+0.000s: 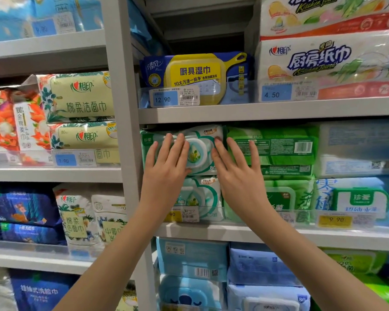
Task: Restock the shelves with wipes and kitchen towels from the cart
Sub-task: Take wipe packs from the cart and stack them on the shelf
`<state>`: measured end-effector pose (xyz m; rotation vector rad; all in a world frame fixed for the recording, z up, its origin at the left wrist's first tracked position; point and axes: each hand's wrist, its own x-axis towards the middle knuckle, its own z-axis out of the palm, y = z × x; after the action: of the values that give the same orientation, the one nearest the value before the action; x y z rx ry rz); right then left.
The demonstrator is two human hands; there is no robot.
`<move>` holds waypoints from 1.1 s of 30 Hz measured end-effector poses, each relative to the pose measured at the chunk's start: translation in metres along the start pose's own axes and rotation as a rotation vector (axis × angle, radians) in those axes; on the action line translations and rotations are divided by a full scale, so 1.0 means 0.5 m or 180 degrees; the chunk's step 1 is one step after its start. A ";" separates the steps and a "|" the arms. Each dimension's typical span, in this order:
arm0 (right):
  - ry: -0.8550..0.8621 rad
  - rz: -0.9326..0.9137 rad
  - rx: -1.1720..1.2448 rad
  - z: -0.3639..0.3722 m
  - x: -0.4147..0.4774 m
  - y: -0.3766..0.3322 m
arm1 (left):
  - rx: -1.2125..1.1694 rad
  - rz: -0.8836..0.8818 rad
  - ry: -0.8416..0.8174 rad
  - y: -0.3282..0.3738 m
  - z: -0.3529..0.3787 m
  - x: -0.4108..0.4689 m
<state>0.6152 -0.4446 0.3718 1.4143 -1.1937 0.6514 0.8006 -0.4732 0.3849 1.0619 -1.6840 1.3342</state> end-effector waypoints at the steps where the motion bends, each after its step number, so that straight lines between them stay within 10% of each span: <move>1: -0.0027 0.0006 -0.0013 0.002 -0.002 0.000 | -0.0014 -0.0001 -0.0002 0.001 0.001 -0.001; 22: -0.0021 0.0274 0.0965 -0.047 -0.029 0.110 | -0.1643 -0.0260 -0.0329 0.121 -0.060 0.060; 33: -0.0488 0.2070 0.1377 -0.082 -0.043 0.238 | -0.2890 -0.1647 -0.1008 0.198 -0.107 0.111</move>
<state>0.5087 -0.3838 0.4082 1.4343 -1.7301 1.3321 0.6904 -0.4177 0.4083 1.0431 -1.7671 0.0213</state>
